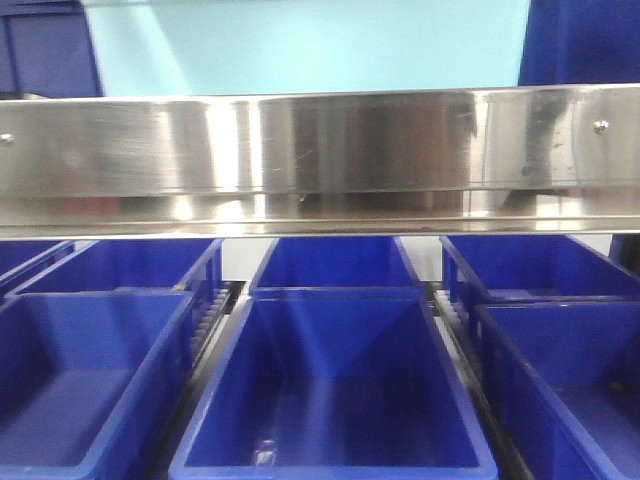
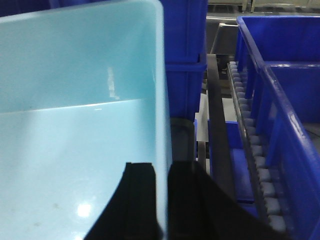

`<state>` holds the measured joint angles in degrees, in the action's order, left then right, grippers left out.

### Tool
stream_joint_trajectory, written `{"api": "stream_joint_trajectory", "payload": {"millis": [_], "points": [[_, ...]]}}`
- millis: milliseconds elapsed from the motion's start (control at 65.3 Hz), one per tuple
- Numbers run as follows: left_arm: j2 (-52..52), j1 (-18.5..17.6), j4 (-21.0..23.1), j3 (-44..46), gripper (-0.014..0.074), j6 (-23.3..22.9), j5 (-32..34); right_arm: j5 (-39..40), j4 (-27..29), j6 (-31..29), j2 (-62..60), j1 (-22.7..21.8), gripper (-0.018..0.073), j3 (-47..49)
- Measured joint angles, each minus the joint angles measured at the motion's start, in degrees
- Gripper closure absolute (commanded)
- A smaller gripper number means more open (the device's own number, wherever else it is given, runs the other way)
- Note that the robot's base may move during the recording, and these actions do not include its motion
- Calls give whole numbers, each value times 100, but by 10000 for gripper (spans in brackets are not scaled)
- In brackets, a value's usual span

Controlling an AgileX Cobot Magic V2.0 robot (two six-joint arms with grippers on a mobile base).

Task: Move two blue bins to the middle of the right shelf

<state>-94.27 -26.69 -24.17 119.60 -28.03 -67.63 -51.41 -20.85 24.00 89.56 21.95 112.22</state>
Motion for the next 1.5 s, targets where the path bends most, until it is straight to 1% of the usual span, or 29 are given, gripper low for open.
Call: {"api": "stream_joint_trajectory", "payload": {"millis": [1502], "points": [[0,0,11,0,708,0,11,0,0,0,0,0,711,0]]}}
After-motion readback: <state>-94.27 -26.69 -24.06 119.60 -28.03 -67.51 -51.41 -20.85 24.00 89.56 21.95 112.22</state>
